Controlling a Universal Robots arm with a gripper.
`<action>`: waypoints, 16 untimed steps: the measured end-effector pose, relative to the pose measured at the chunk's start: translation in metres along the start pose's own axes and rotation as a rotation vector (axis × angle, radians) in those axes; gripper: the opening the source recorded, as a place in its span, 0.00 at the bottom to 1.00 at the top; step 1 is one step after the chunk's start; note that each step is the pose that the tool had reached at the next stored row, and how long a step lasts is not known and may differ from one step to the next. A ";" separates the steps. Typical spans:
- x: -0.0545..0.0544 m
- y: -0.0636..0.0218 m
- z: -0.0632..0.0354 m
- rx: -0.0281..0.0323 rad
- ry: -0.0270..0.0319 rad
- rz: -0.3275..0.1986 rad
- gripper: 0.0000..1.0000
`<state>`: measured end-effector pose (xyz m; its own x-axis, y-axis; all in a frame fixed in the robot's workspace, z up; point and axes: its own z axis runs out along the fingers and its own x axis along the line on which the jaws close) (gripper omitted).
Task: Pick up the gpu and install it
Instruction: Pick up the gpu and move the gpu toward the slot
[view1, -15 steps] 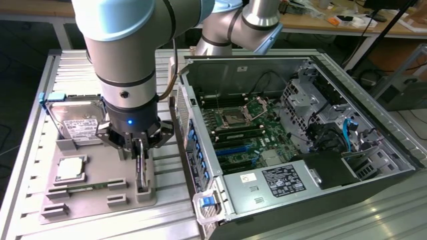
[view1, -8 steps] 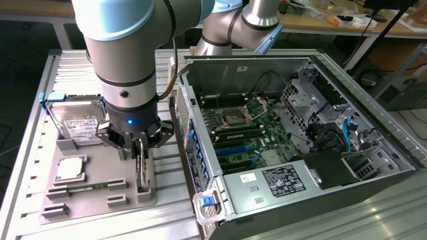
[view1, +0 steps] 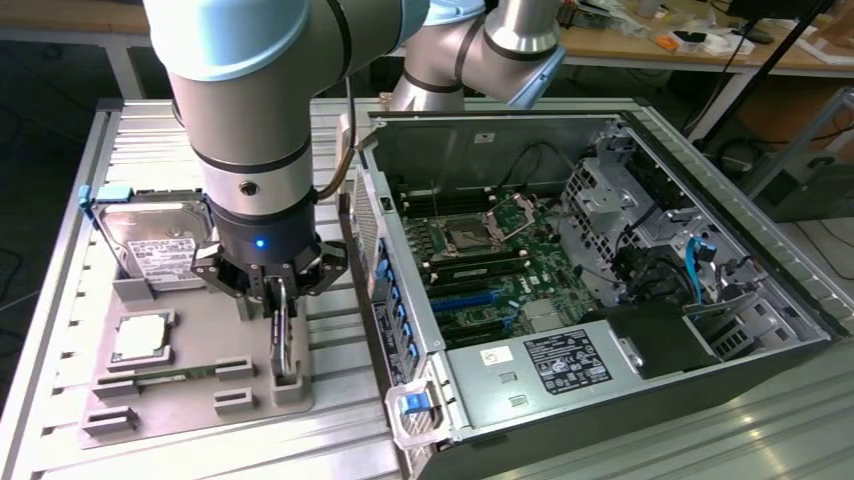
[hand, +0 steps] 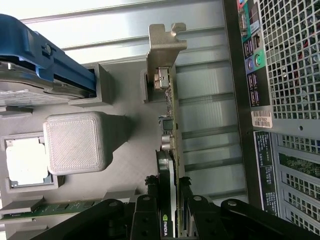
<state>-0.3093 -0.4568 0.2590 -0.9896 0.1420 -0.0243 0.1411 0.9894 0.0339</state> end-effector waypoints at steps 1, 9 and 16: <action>0.000 0.0000 -0.0004 0.0001 0.0001 0.000 0.27; 0.000 0.0002 -0.0059 0.0001 0.0001 0.000 0.27; 0.000 0.0004 -0.0130 0.0000 0.0000 0.000 0.27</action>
<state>-0.3093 -0.4568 0.2720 -0.9896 0.1420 -0.0242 0.1411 0.9894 0.0339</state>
